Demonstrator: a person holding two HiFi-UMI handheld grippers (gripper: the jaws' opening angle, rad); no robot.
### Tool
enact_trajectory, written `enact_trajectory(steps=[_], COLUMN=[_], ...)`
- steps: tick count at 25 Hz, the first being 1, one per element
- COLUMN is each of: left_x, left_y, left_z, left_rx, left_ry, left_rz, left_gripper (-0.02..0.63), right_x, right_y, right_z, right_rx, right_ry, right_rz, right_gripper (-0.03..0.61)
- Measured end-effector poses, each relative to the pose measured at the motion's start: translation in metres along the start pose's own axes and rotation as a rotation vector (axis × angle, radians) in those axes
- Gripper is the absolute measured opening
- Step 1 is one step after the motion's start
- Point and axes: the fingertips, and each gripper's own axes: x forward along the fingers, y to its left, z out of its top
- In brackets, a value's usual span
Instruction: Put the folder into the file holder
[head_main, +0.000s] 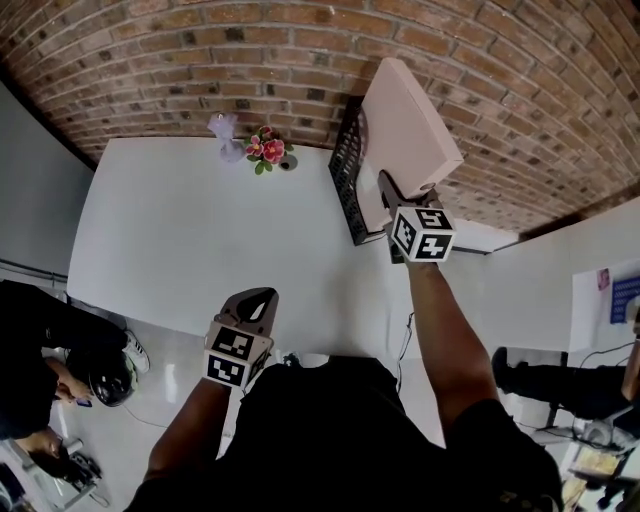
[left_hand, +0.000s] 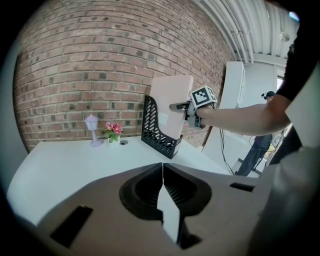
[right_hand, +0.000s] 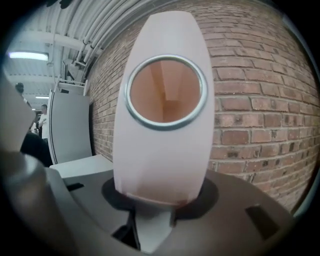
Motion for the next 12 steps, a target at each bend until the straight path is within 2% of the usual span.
enact_trajectory(steps=[8, 12], left_x=[-0.002, -0.006], left_y=[-0.009, -0.010], left_z=[-0.001, -0.005], left_rx=[0.009, 0.008], left_ry=[0.003, 0.008], left_rz=[-0.007, 0.006], left_gripper=[0.006, 0.006], right_x=[-0.006, -0.008], right_y=[0.017, 0.014], right_z=[0.005, 0.003], right_rx=[-0.104, -0.028], right_ry=[-0.120, -0.152], right_rz=[-0.004, -0.005], right_gripper=[0.144, 0.146])
